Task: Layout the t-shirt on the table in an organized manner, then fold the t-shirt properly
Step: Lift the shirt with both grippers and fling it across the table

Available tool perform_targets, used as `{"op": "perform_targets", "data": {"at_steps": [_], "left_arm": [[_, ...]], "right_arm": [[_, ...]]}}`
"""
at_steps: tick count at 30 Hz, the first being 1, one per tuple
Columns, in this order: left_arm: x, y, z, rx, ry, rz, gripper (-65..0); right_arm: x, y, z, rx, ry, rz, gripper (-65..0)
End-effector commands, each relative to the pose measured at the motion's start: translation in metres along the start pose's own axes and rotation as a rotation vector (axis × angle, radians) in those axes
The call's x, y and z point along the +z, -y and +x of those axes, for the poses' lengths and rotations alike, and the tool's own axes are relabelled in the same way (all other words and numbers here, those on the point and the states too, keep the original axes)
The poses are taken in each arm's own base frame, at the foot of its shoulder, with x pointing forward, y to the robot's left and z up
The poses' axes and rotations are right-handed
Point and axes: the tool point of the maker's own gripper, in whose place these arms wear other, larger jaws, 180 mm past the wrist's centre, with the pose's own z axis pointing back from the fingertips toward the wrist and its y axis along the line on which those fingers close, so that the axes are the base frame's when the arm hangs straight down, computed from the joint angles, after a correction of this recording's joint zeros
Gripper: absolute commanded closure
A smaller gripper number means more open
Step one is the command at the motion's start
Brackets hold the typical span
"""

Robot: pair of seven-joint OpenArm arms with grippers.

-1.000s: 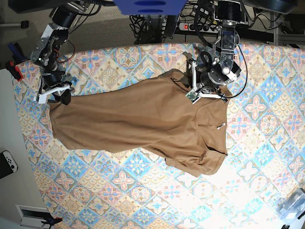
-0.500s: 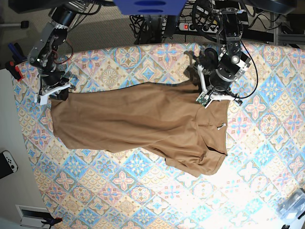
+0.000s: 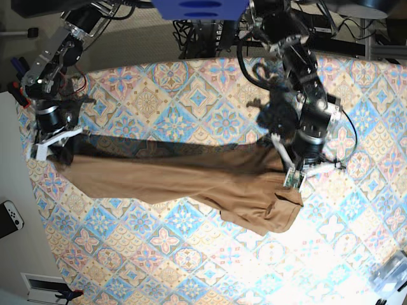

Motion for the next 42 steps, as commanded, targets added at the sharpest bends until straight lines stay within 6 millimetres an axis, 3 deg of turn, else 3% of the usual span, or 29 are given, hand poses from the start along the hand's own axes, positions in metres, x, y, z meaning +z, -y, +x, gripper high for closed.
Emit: {"op": "perform_targets", "data": {"at_steps": [1,4,6,9,11,16,19,23,26,29,37,42], "left_arm": [[0.002,-0.014,0.017,-0.006,0.036,0.058,0.0],[0.000,-0.013,0.034,-0.024,0.073,0.056,0.0],[0.001,-0.013,0.047,-0.007,0.120,0.045,0.0],[0.003,-0.010,0.077,0.041,0.232,0.000,0.0],[0.010,-0.013,0.109,0.069,0.367,-0.018,0.0],[0.050,-0.013,0.177,0.133,0.780,-0.069,0.0],[0.079,-0.014,0.198,0.193,0.989,-0.104,0.0],[0.116,-0.019,0.206,0.330,1.213,-0.169,0.0],[0.135,-0.025,0.200,0.405,1.314,-0.206,0.0],[0.152,-0.053,0.192,0.520,1.421,-0.144,0.0],[0.168,-0.100,0.190,0.542,1.513,0.035,0.0],[0.172,-0.104,0.195,0.522,1.531,0.040,0.0]], "right_arm": [[0.003,0.000,0.020,0.020,0.061,-0.002,0.0],[0.007,0.000,0.029,0.032,0.087,-0.009,0.0],[0.012,0.013,0.036,0.025,0.115,-0.047,0.0],[0.018,0.018,0.077,0.030,0.286,-0.067,0.0],[0.027,0.019,0.106,0.069,0.403,-0.068,0.0],[0.062,0.021,0.160,0.113,0.716,-0.075,0.0],[0.088,0.022,0.183,0.119,0.900,-0.081,0.0],[0.120,0.018,0.202,0.123,1.112,-0.074,0.0],[0.141,0.015,0.210,0.129,1.238,-0.067,0.0],[0.160,0.013,0.215,0.129,1.353,-0.063,0.0],[0.188,0.023,0.236,0.102,1.550,-0.164,0.0],[0.193,0.021,0.248,0.090,1.611,-0.166,0.0]]}}
